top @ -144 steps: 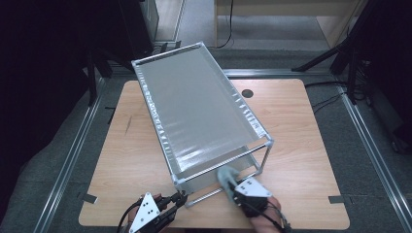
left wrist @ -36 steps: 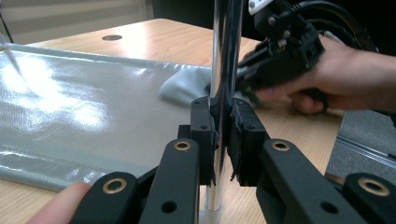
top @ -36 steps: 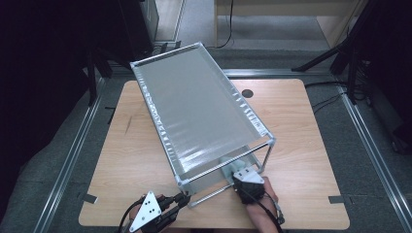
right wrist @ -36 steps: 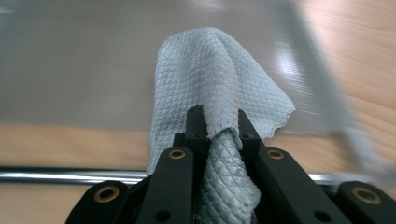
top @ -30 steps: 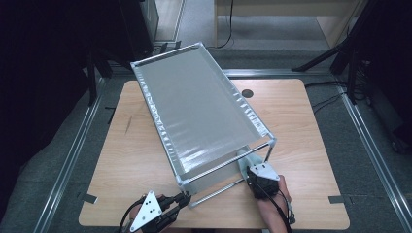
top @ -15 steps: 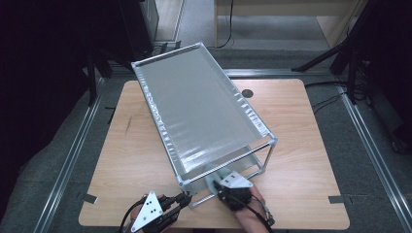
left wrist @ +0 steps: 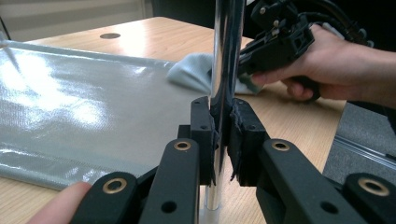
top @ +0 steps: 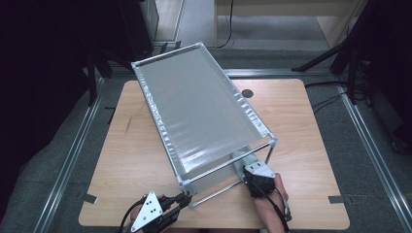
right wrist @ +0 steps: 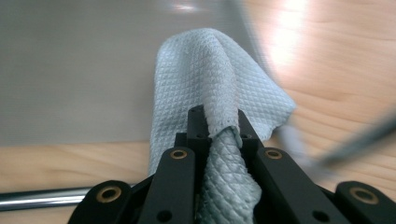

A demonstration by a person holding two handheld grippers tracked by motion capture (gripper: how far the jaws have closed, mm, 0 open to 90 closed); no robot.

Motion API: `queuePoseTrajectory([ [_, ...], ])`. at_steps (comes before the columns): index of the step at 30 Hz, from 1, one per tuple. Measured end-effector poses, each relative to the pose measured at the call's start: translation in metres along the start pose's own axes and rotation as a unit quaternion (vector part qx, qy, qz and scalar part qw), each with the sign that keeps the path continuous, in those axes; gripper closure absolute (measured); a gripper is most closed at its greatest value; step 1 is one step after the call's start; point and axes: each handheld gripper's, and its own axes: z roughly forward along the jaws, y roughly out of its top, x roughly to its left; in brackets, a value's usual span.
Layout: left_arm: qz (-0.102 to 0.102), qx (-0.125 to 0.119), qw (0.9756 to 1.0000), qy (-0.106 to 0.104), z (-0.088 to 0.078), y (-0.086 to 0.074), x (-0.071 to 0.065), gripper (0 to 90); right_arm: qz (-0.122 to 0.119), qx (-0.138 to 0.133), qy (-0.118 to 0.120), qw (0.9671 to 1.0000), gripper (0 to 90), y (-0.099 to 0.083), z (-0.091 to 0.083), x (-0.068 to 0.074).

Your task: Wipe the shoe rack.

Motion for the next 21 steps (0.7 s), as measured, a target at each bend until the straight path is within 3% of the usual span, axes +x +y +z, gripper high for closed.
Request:
queuePoseTrajectory([
  [2, -0.001, 0.0, 1.0, 0.001, 0.0, 0.0, 0.0, 82.2, 0.003, 0.0, -0.025, 0.9997, 82.8, -0.001, -0.003, -0.007],
  [6, -0.001, -0.001, 1.0, 0.001, 0.0, 0.0, -0.001, 82.3, 0.007, -0.001, -0.018, 0.9998, 83.4, -0.003, -0.002, -0.008],
  [7, -0.001, 0.0, 1.0, 0.001, 0.001, 0.0, -0.002, 82.3, -0.005, -0.005, 0.011, 0.9999, 83.5, -0.004, -0.001, 0.001],
  [11, -0.001, 0.0, 1.0, 0.0, 0.002, 0.001, -0.002, 82.2, -0.029, -0.01, 0.075, 0.9967, 83.7, -0.005, -0.002, 0.03],
  [13, 0.0, 0.0, 1.0, 0.0, 0.002, 0.001, -0.002, 82.1, -0.04, -0.011, 0.12, 0.9919, 83.7, -0.005, -0.004, 0.047],
  [16, -0.005, 0.003, 1.0, -0.001, 0.002, 0.001, -0.002, 82.0, -0.047, -0.009, 0.185, 0.9816, 84.1, -0.006, -0.008, 0.064],
  [17, -0.008, 0.004, 1.0, -0.002, 0.001, 0.001, -0.002, 81.9, -0.05, -0.01, 0.195, 0.9794, 84.2, -0.006, -0.009, 0.066],
  [18, -0.007, 0.004, 1.0, -0.002, 0.001, 0.001, -0.003, 81.9, -0.052, -0.01, 0.196, 0.9793, 84.3, -0.007, -0.01, 0.066],
  [21, -0.012, 0.005, 0.9999, -0.004, 0.001, 0.001, -0.002, 81.8, -0.048, -0.01, 0.17, 0.9842, 84.3, -0.008, -0.013, 0.053],
])
